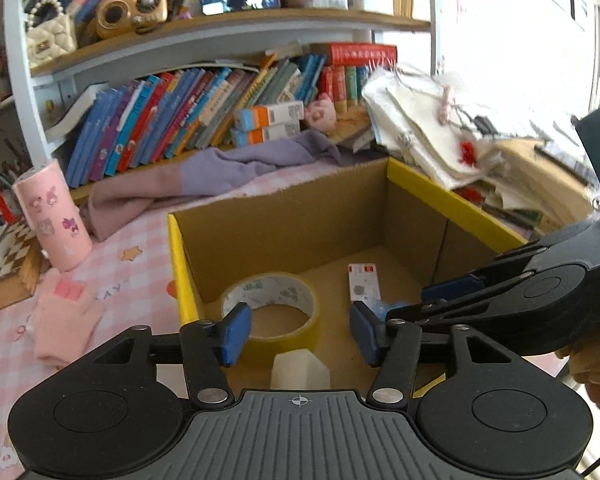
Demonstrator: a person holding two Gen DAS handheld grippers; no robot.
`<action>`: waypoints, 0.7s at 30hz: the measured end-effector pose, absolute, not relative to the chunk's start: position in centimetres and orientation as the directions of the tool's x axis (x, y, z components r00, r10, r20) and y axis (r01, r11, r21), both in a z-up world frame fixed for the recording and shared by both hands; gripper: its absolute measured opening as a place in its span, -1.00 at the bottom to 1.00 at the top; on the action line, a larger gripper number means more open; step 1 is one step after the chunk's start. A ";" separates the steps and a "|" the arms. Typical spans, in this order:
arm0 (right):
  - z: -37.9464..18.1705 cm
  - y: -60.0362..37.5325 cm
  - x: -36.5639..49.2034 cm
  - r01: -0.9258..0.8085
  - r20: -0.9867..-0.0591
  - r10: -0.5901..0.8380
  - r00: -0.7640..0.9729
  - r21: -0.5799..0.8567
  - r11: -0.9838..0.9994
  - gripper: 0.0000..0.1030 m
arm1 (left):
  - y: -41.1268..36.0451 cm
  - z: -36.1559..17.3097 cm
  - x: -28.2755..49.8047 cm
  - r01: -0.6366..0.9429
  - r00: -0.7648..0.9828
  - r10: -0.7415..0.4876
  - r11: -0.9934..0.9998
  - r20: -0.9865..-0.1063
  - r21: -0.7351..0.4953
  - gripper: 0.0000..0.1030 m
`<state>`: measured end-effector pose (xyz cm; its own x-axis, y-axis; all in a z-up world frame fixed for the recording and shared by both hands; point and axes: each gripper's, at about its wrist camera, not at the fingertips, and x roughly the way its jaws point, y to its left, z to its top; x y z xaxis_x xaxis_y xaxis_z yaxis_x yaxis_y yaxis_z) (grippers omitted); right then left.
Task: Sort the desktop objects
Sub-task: 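Open both tools, releasing the cream block and blue object inside the box, then lift both open tools out of the yellow box and back away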
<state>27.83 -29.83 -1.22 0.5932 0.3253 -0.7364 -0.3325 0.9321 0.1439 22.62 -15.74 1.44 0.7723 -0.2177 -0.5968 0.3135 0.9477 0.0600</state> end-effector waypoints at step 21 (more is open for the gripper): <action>3.7 -30.0 23.0 -0.314 -0.610 0.306 0.731 0.098 0.944 -0.05 | -12.1 5.1 17.4 0.209 0.854 -0.178 0.978 -0.488 0.008 0.48</action>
